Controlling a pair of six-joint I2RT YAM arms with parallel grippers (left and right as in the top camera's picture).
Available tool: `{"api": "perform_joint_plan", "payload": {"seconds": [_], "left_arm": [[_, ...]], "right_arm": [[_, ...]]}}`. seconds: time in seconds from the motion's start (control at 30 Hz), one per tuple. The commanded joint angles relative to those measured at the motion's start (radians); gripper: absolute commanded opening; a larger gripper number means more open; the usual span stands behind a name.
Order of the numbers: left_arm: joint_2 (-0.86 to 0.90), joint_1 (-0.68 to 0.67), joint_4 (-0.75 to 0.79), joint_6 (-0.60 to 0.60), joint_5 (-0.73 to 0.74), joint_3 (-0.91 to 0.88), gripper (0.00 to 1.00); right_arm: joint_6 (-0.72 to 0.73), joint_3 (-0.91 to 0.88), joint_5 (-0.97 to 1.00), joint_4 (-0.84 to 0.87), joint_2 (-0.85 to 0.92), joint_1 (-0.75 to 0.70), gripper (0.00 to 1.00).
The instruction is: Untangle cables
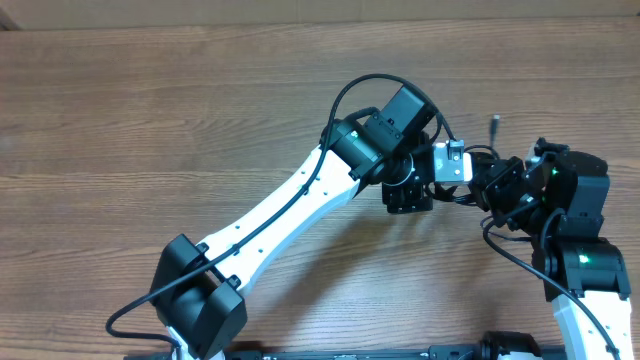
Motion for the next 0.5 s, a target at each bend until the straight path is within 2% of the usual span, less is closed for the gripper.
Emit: {"api": "perform_joint_plan", "payload": {"seconds": [0.0,0.3,0.47], "left_arm": [[-0.050,-0.018,0.026,0.024,-0.075,0.005,0.84],[-0.050,-0.054,0.013,0.029,-0.063,0.005,0.85],[-0.050,-0.081,0.005,0.031,-0.039,0.005,0.82]], "right_arm": [[0.001,0.020,-0.060,0.037,-0.006,0.000,0.04],[0.024,0.020,-0.079,0.051,-0.006,0.000,0.04],[0.034,0.020,-0.125,0.073,-0.006,0.000,0.04]]}}
